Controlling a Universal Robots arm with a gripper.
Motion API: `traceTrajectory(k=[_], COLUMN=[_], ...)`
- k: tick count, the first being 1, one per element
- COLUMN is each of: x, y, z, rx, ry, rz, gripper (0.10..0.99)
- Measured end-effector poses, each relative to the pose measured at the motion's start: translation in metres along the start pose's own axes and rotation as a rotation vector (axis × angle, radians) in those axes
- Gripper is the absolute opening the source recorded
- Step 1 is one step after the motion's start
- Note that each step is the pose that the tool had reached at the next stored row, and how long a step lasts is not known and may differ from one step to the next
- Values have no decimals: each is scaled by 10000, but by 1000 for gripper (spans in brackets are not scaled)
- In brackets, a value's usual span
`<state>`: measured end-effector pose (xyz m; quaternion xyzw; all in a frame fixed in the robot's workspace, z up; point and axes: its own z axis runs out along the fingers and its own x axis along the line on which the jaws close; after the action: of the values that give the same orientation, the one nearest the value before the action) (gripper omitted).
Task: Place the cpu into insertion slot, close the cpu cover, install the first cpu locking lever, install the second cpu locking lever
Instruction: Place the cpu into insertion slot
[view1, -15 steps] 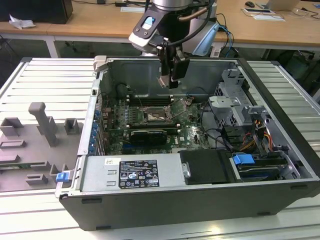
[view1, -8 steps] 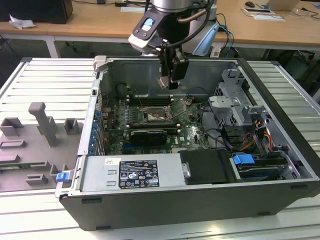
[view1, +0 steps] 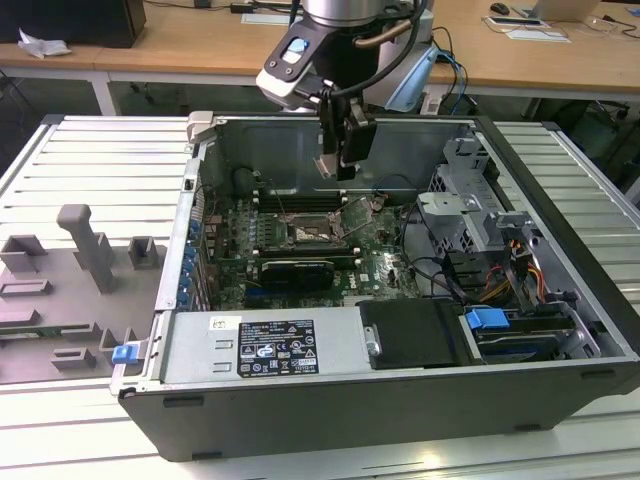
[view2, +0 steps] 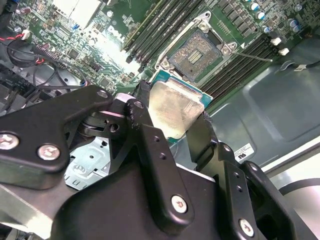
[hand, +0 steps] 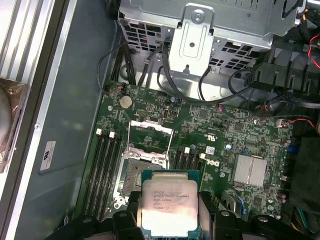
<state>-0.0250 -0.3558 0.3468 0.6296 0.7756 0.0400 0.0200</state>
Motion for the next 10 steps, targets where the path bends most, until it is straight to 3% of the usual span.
traceTrajectory(k=[10], x=[0], y=[-2], z=[26], rx=[-1], ry=[-14], rz=[161], gripper=[537])
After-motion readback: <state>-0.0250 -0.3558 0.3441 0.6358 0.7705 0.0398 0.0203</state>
